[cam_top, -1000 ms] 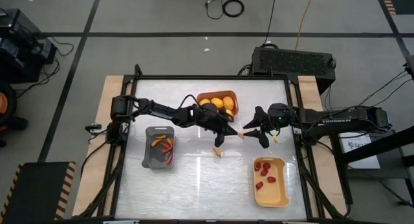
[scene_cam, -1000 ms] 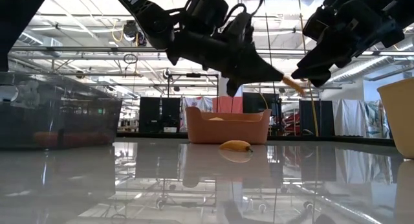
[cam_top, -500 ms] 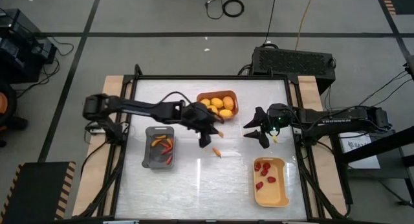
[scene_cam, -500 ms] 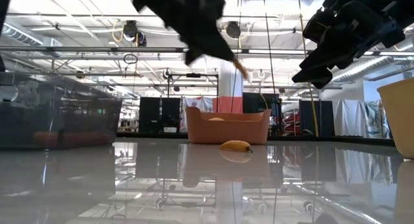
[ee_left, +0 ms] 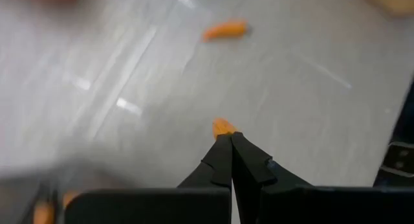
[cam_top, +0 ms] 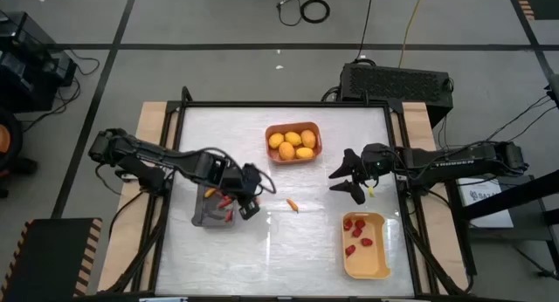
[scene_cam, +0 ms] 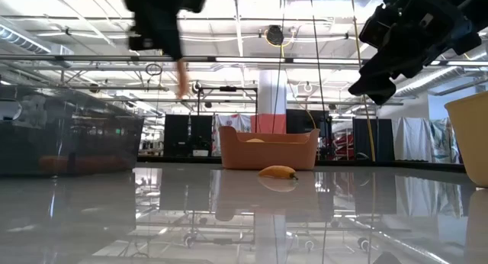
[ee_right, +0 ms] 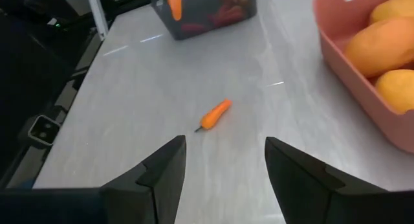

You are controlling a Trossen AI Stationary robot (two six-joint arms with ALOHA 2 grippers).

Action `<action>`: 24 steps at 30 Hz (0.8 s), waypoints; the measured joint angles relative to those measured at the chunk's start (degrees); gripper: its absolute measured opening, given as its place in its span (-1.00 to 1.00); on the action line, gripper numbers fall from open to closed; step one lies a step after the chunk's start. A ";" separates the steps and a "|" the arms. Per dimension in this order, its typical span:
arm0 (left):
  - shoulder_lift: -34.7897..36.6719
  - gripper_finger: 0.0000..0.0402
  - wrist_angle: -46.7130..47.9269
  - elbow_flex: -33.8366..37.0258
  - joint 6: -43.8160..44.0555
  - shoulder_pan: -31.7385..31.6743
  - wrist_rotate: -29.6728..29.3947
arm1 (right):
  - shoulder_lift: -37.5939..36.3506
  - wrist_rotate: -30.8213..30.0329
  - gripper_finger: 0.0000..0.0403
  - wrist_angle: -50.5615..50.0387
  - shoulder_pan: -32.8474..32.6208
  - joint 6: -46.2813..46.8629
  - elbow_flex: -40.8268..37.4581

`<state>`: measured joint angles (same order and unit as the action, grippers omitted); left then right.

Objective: Sort produce into baskets
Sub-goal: Put the yellow chili pepper into the black bin

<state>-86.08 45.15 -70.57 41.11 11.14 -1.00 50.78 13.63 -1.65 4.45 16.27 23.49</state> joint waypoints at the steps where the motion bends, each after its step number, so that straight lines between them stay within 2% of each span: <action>1: -0.02 -1.00 1.87 0.00 2.13 0.95 -0.30 | 0.00 0.00 0.00 0.02 -0.43 0.07 0.00; 4: -0.02 -1.00 6.46 0.02 6.62 3.61 -1.26 | 0.00 0.00 0.00 0.13 -1.48 0.92 0.00; 10: 1.17 -1.00 8.60 0.02 7.69 7.69 -6.44 | 0.00 0.00 0.00 -0.68 -3.82 2.40 0.00; 15: 2.75 -1.00 17.70 0.09 12.65 8.50 -7.81 | 0.13 -0.01 0.00 -1.74 -5.59 2.67 -0.02; 24: 6.45 -1.00 23.64 0.07 14.29 8.00 -8.86 | 2.28 -0.25 0.00 -2.22 -8.29 4.08 -0.02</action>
<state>-79.63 68.79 -70.50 55.40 19.14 -9.87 53.06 13.38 -3.87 -3.84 20.35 23.46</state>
